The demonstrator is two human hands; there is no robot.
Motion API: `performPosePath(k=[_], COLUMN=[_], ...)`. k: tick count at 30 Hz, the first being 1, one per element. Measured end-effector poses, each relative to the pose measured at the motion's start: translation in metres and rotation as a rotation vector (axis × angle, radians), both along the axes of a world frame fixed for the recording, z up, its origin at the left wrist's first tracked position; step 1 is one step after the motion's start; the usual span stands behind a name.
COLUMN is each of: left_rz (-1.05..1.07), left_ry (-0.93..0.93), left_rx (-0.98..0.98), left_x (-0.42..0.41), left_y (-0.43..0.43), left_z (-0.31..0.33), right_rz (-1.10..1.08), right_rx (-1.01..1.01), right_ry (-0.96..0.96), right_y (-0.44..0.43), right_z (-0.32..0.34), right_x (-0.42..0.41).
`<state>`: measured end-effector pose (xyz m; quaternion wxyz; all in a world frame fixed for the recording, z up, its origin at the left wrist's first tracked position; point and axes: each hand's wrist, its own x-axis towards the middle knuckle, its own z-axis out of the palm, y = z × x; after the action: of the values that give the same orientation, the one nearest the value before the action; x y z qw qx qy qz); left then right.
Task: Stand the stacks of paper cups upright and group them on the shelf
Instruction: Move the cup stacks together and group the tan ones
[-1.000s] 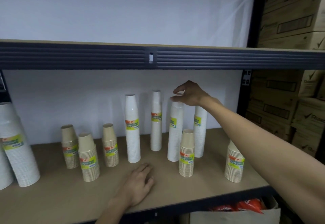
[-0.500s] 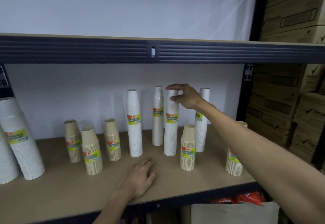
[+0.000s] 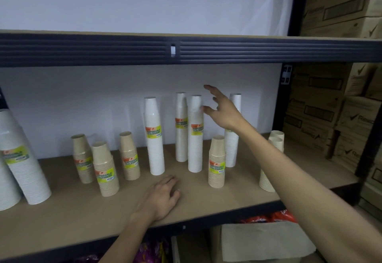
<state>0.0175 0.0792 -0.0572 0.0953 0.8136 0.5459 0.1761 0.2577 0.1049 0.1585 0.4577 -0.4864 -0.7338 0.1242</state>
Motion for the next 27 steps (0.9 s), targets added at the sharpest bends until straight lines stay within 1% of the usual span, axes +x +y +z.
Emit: performPosePath(k=[2, 3, 5, 7, 9, 11, 14, 17, 20, 22, 24, 25, 27], left_rz=[0.001, 0.003, 0.011, 0.015, 0.016, 0.024, 0.019, -0.004, -0.065, -0.106, -0.108, -0.093, -0.079], left_ry=[-0.007, -0.006, 0.006, 0.010, 0.006, 0.004, -0.012, -0.011, -0.033, -0.053, -0.091, -0.117, -0.174], left_rx=[0.001, 0.004, -0.002, -0.004, -0.015, -0.019, -0.032, 0.002, 0.047, 0.069, 0.072, 0.076, 0.087], left_x=[0.001, 0.001, 0.001, 0.001, 0.000, 0.000, 0.000, 0.000, 0.008, 0.021, 0.039, 0.049, 0.068], left_y=[0.000, 0.000, 0.000, 0.000, 0.000, -0.001, -0.002, -0.002, -0.009, -0.016, -0.020, -0.021, -0.022], left_z=[-0.001, -0.001, -0.001, -0.001, -0.002, -0.002, -0.002, 0.001, 0.006, 0.009, 0.008, 0.008, 0.008], right_rz=[-0.062, -0.127, -0.297, -0.379, -0.376, -0.365, -0.309, -0.250, -0.205, -0.210, -0.293, -0.345, -0.422], right_rx=[0.101, 0.127, 0.087, -0.068, -0.244, -0.298, -0.304, -0.327, -0.358, -0.349, -0.241, -0.152, 0.021], right_ry=[0.190, 0.286, 0.388, 0.388, 0.328, 0.266, 0.214, 0.176, 0.141, 0.158, 0.267, 0.323, 0.375], right_y=[-0.039, -0.057, -0.085, -0.089, -0.077, -0.062, -0.047, -0.046, -0.054, -0.063, -0.070, -0.070, -0.064], right_z=[-0.027, -0.050, -0.102, -0.149, -0.180, -0.193, -0.195, -0.189, -0.183, -0.170, -0.146, -0.131, -0.099], right_x=[0.006, 0.009, 0.011, 0.008, 0.001, -0.003, -0.002, 0.006, 0.013, 0.019, 0.026, 0.028, 0.031])
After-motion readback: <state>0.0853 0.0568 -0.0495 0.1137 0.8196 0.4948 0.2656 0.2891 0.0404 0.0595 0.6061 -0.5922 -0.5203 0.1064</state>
